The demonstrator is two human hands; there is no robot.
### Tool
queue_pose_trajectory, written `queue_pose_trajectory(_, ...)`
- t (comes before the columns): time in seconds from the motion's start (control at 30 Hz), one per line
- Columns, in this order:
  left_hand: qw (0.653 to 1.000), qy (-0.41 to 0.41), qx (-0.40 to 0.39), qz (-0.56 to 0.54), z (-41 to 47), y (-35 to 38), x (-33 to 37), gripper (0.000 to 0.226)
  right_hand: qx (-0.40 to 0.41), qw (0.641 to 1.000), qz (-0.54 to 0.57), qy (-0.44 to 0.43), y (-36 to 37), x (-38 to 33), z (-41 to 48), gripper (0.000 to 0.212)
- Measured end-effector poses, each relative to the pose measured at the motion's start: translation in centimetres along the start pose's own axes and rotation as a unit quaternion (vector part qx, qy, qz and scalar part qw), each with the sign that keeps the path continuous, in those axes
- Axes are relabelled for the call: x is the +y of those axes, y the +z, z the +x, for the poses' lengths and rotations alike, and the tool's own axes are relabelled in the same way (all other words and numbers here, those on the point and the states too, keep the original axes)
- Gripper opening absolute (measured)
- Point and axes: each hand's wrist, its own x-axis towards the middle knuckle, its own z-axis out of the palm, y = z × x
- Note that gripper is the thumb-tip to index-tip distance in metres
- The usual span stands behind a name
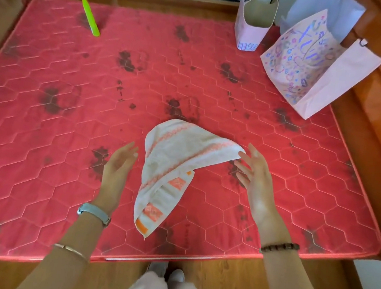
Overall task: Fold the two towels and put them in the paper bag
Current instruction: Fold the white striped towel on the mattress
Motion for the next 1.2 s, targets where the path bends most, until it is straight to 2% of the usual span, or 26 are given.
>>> queue_pose_trajectory(0.1, 0.999, -0.01, 0.021, 0.034, 2.5, 0.3, -5.0, 0.043, 0.009, 1.0, -0.002, -0.003, 0.6, 4.6, 2.5, 0.046)
queue_pose_trajectory(0.2, 0.995, -0.057, 0.027, 0.072, 4.5, 0.3, -10.2, 0.05, 0.011, 1.0, -0.005, -0.006, 1.5, 9.2, 4.4, 0.039)
queue_pose_trajectory(0.43, 0.976, -0.172, 0.039, 0.13, 6.4, -0.3, -23.2, 0.058, -0.005, 0.999, 0.0, 0.032, 3.1, 20.8, 5.9, 0.051)
queue_pose_trajectory(0.57, 0.965, -0.193, 0.048, 0.172, 6.3, 0.0, -27.6, 0.062, -0.004, 0.998, 0.011, 0.063, 4.2, 25.5, 6.1, 0.051)
queue_pose_trajectory(0.67, 0.953, -0.19, 0.089, 0.219, 5.9, 0.5, -29.8, 0.06, -0.006, 0.996, 0.007, 0.089, 5.0, 28.2, 6.2, 0.049)
queue_pose_trajectory(0.77, 0.937, -0.202, 0.092, 0.271, 5.3, 1.5, -30.2, 0.032, -0.007, 0.994, 0.003, 0.108, 5.5, 29.8, 6.3, 0.048)
queue_pose_trajectory(0.87, 0.953, -0.189, 0.099, 0.213, 4.8, 2.3, -28.6, 0.012, -0.007, 0.995, -0.015, 0.098, 5.9, 29.6, 6.0, 0.044)
queue_pose_trajectory(1.03, 0.985, -0.126, 0.096, 0.072, 3.2, 2.8, -23.7, 0.009, -0.074, 0.994, -0.082, 0.019, 7.2, 26.5, 4.3, 0.031)
queue_pose_trajectory(1.13, 0.988, -0.126, 0.085, -0.016, 2.5, 3.3, -19.3, 0.008, -0.16, 0.981, -0.113, -0.004, 7.8, 24.3, 3.4, 0.042)
queue_pose_trajectory(1.2, 0.989, -0.123, 0.065, -0.049, 2.0, 3.7, -16.3, 0.01, -0.189, 0.971, -0.144, -0.039, 8.1, 22.7, 2.8, 0.054)
